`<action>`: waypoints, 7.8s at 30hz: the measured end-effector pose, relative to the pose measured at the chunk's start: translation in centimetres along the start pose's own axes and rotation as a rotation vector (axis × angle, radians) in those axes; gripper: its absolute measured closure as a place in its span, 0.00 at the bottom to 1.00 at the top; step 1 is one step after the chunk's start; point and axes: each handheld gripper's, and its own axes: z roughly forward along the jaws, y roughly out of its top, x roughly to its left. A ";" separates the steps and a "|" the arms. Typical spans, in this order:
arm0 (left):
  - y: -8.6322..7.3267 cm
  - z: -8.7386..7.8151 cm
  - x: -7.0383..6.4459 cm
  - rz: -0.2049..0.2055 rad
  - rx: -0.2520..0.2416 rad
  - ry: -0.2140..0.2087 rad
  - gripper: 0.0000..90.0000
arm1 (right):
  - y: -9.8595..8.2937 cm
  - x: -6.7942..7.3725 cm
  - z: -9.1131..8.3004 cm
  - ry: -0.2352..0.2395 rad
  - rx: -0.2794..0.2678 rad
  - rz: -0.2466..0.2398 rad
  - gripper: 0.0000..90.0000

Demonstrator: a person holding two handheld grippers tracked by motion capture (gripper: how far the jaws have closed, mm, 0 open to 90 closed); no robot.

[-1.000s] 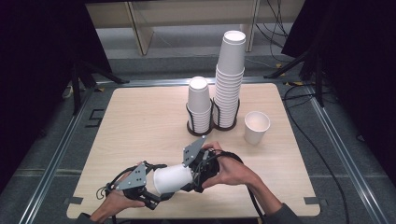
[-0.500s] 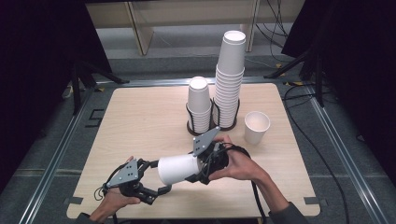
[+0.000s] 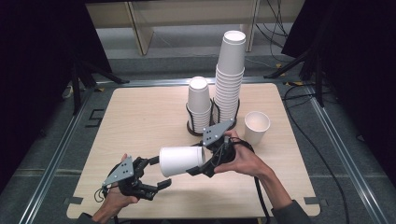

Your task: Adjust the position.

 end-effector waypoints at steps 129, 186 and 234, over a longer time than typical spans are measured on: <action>-0.6 1.5 -1.1 0.160 0.256 0.010 0.11 | -0.7 2.3 8.1 -0.084 0.416 -0.273 0.24; 0.0 0.6 0.3 -0.121 -0.004 0.099 0.06 | -3.9 0.6 7.7 -0.092 -0.103 -0.001 0.23; 0.5 1.1 -0.6 0.073 0.139 0.095 0.11 | -2.8 1.8 8.6 -0.135 0.115 -0.108 0.23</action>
